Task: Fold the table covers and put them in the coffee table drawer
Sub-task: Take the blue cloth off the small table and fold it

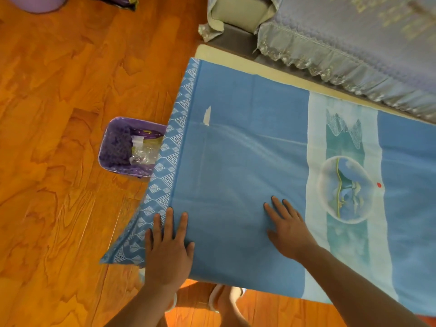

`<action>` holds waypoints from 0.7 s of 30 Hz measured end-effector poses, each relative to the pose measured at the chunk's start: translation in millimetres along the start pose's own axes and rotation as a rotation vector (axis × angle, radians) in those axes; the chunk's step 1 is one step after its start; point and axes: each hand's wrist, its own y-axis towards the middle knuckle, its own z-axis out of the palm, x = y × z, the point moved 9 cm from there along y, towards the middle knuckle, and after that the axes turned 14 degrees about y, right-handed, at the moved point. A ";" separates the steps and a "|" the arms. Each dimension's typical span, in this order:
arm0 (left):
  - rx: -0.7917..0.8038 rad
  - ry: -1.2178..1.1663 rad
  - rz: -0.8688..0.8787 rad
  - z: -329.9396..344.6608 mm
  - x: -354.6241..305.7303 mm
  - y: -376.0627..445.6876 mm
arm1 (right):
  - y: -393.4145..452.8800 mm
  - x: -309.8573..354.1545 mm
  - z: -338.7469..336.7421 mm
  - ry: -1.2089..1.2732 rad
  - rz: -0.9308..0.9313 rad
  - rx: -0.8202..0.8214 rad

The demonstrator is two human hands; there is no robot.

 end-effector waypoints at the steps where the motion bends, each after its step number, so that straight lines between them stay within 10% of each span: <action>1: -0.016 -0.001 0.005 -1.6 2.2 -2.8 | 0.9 8.6 -5.6 0.042 0.003 -0.042; 8: -0.093 -0.425 -0.406 -10.5 113.0 -24.5 | 21.9 94.3 -7.2 0.120 -0.150 -0.126; 13: 0.396 -1.205 -0.921 70.3 156.8 -39.3 | 39.9 135.4 8.3 -0.021 -0.226 -0.094; 21: 0.654 -1.440 -0.674 94.3 175.3 -49.0 | 57.8 163.2 35.9 0.013 -0.128 -0.011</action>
